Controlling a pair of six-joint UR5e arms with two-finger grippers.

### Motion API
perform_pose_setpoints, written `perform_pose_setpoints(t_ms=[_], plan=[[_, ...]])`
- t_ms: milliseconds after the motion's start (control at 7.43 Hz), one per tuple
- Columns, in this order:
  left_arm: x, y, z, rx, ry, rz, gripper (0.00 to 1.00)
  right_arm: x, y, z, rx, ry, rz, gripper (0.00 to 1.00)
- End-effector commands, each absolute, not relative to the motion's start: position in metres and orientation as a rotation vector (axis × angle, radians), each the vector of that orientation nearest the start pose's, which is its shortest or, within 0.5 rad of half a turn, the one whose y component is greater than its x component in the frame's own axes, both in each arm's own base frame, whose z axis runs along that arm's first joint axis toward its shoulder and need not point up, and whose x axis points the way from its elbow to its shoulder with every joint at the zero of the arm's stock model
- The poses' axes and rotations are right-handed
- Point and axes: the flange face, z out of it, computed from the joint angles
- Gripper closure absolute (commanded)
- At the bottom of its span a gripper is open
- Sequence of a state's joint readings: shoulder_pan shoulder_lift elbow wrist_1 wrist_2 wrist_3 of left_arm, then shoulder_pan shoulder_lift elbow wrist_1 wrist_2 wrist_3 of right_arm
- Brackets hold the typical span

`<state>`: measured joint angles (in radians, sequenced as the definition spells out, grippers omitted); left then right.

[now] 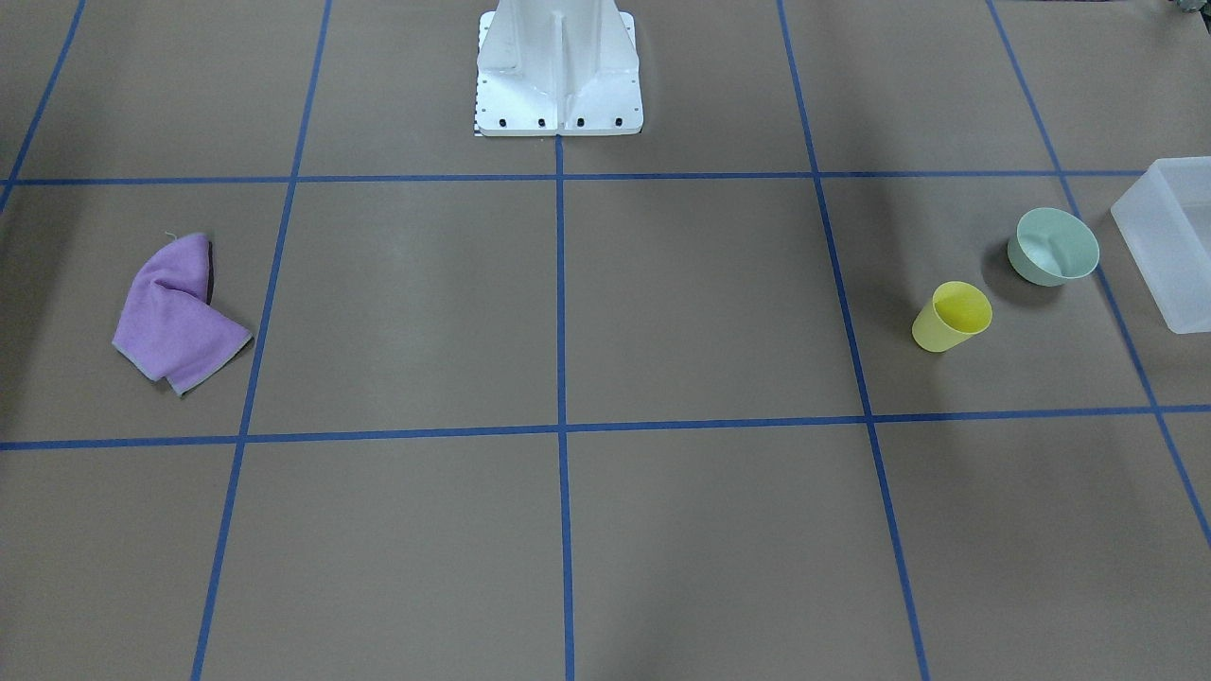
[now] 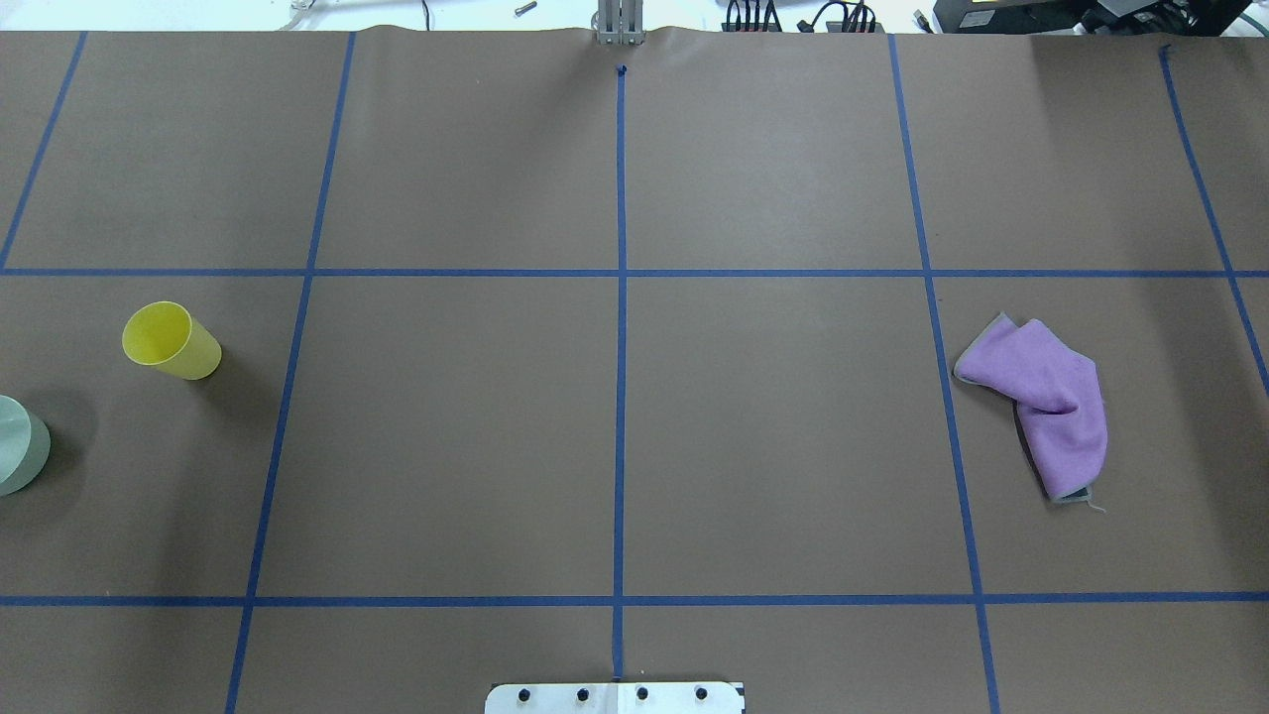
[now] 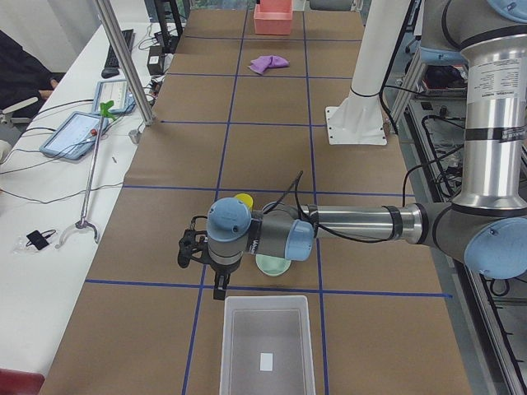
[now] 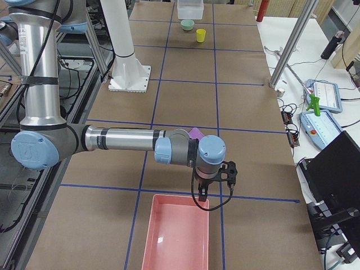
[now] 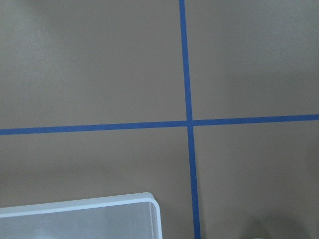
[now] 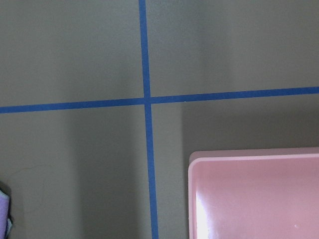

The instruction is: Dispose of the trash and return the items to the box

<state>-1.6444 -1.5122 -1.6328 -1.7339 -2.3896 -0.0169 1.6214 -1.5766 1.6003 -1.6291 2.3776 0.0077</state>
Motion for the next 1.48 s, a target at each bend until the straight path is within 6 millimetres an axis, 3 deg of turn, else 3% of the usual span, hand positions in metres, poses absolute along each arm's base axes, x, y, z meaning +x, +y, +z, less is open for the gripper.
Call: perform_pose_setpoints(t_ms=[0, 404, 942, 1212, 1346], plan=[[-0.096, -0.471, 0.636, 0.183, 0.807, -0.013, 0.01, 0.085, -0.483, 0.650, -0.016, -0.810, 0.069, 0.00], [-0.095, -0.473, 0.642, 0.174, 0.806, -0.016, 0.01, 0.084, -0.483, 0.649, -0.016, -0.820, 0.069, 0.00], [-0.091, -0.486, 0.629, 0.187, 0.882, -0.005, 0.01, 0.084, -0.484, 0.643, -0.002, -0.818, 0.062, 0.00], [-0.091, -0.484, 0.646, 0.159, 0.879, -0.010, 0.01, 0.084, -0.486, 0.640, 0.003, -0.816, 0.059, 0.00], [-0.092, -0.486, 0.643, 0.183, 0.871, 0.002, 0.01, 0.084, -0.489, 0.636, 0.010, -0.816, 0.056, 0.00]])
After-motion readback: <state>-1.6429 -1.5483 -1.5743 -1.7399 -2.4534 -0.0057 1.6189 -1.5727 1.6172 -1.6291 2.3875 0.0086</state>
